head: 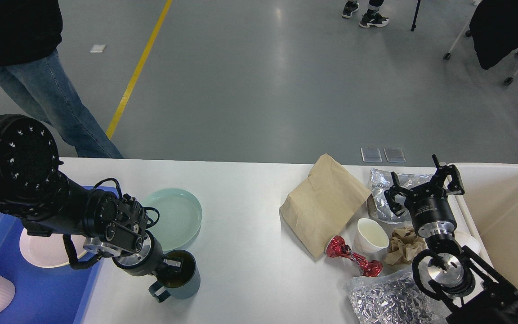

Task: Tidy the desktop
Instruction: 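Lift the teal mug and move it onto the blue tray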

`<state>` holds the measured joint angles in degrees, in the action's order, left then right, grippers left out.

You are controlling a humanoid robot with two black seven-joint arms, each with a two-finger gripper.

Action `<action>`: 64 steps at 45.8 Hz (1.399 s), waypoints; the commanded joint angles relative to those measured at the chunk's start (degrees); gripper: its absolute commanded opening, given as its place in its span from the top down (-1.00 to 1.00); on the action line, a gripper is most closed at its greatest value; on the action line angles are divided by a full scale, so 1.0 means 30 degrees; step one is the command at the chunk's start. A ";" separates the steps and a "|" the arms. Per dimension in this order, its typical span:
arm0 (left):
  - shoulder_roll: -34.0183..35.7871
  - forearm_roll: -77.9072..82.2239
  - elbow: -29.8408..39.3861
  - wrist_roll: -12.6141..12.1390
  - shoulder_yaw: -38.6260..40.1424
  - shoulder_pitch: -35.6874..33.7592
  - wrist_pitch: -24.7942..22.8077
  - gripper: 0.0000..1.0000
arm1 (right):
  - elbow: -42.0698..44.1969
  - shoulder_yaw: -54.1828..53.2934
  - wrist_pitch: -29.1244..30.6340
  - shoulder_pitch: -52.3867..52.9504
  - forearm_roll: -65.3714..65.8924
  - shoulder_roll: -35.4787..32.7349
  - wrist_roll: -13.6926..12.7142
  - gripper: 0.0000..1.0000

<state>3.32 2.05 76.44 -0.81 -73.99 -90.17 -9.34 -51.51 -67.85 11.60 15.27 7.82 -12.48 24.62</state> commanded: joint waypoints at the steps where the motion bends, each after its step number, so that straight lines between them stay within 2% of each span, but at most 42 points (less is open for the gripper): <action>1: 0.0063 0.0019 0.0066 0.0007 -0.0006 0.0057 -0.0022 1.00 | 0.0001 0.0000 -0.0001 0.0009 -0.0001 0.0000 -0.0004 -1.00; 8: 0.0181 0.0019 0.0768 0.0036 -0.0035 -0.0439 -0.0109 1.00 | 0.0001 0.0000 -0.0001 0.0009 -0.0001 0.0000 -0.0004 -1.00; 18: 0.0823 -0.0011 0.2877 0.0095 -0.0269 -0.3221 -0.0489 1.00 | 0.0030 0.0000 -0.0001 0.0009 -0.0001 0.0000 -0.0004 -1.00; 22: 0.1323 -0.0011 0.3376 0.0095 -0.0299 -0.4568 -0.1717 1.00 | 0.0030 0.0000 -0.0001 0.0009 -0.0001 0.0000 -0.0004 -1.00; 29: 0.1880 -0.0011 0.3786 0.0182 -0.0562 -0.7146 -0.5554 1.00 | 0.0030 0.0000 -0.0001 0.0009 -0.0001 0.0000 0.0025 -1.00; 37: 0.1880 -0.0216 0.4958 0.0270 -0.1177 -1.0602 -0.7607 1.00 | 0.0030 0.0000 -0.0001 0.0009 -0.0001 0.0000 -0.0004 -1.00; 47: 0.2991 -0.0333 0.5631 0.0358 -0.2172 -1.5637 -1.1851 1.00 | 0.0059 0.0000 -0.0001 0.0009 -0.0001 0.0000 0.0025 -1.00; 53: 0.3608 -0.0304 0.6072 0.0358 -0.2555 -1.7724 -1.3174 1.00 | 0.0030 0.0000 -0.0001 0.0009 -0.0001 0.0000 -0.0004 -1.00; 64: 0.3929 -0.0333 0.5605 0.0359 -0.3315 -1.7288 -1.3176 1.00 | 0.0030 0.0000 -0.0001 0.0009 -0.0001 0.0000 0.0025 -1.00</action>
<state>14.30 1.08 94.47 0.34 -82.16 -143.35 -49.24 -51.40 -67.85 11.61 15.30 7.82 -12.48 24.65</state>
